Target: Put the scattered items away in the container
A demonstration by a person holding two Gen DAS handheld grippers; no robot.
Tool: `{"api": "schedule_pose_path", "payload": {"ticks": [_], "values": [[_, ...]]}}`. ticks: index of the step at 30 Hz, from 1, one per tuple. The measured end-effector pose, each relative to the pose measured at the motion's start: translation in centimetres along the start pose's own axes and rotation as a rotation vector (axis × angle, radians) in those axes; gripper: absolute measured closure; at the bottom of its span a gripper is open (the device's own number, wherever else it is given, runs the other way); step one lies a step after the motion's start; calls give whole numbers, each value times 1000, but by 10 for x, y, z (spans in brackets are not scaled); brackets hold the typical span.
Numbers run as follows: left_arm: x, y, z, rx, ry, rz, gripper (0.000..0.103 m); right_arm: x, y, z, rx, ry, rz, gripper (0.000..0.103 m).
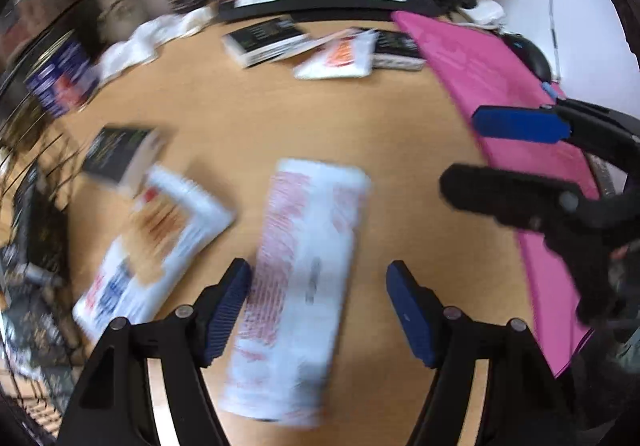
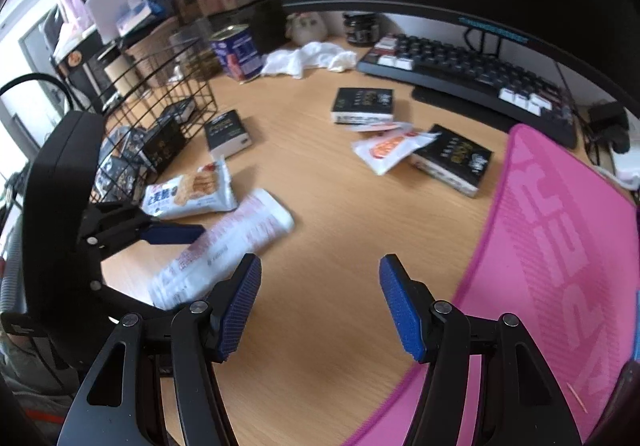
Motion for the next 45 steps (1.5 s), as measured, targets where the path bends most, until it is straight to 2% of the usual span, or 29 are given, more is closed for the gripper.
{"api": "schedule_pose_path", "payload": {"ticks": [5, 7, 10, 13, 15, 20, 21, 22, 26, 28, 29, 32, 36, 45], "values": [[6, -37, 14, 86, 1, -31, 28, -15, -24, -5, 51, -23, -24, 42], [2, -39, 14, 92, -12, -25, 28, -17, -31, -7, 73, -25, -25, 42], [-12, -22, 11, 61, -37, 17, 28, -14, -32, -9, 72, -12, -22, 42], [-29, 11, 1, 0, -55, 69, 28, -7, -21, -8, 46, 0, -9, 42], [-38, 36, -5, -55, -66, 106, 28, -1, -9, -7, 21, 5, 0, 42], [-51, 70, -12, -131, -93, 143, 28, 11, 34, -6, -58, 21, 55, 42], [-51, 73, -11, -135, -97, 140, 28, 13, 42, -6, -72, 26, 73, 50], [-50, 75, -10, -140, -98, 136, 28, 16, 50, -7, -88, 36, 89, 62], [-38, 81, -9, -142, -77, 159, 28, 33, 79, -14, -153, 89, 105, 79], [-25, 86, -8, -150, -44, 157, 28, 43, 84, -17, -169, 115, 97, 91], [-20, 88, -9, -153, -34, 158, 28, 45, 84, -18, -176, 113, 92, 94], [-7, 90, -9, -170, 1, 81, 28, 42, 71, -17, -135, 128, 112, 102], [-4, 77, -4, -139, -1, 83, 28, 36, 49, -19, -100, 124, 115, 103], [-3, 47, 11, -84, -11, 83, 28, 18, -4, -19, -34, 109, -22, 103]]}}
Point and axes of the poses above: each gripper's, at about its wrist camera, not at the fingertips, and x roughly the way its jaws point, y to its left, z to its top, the point moved 2 cm from there along x, roughly the way its jaws point, and after that the axes turned 2 degrees about y, right-handed, at the moved point
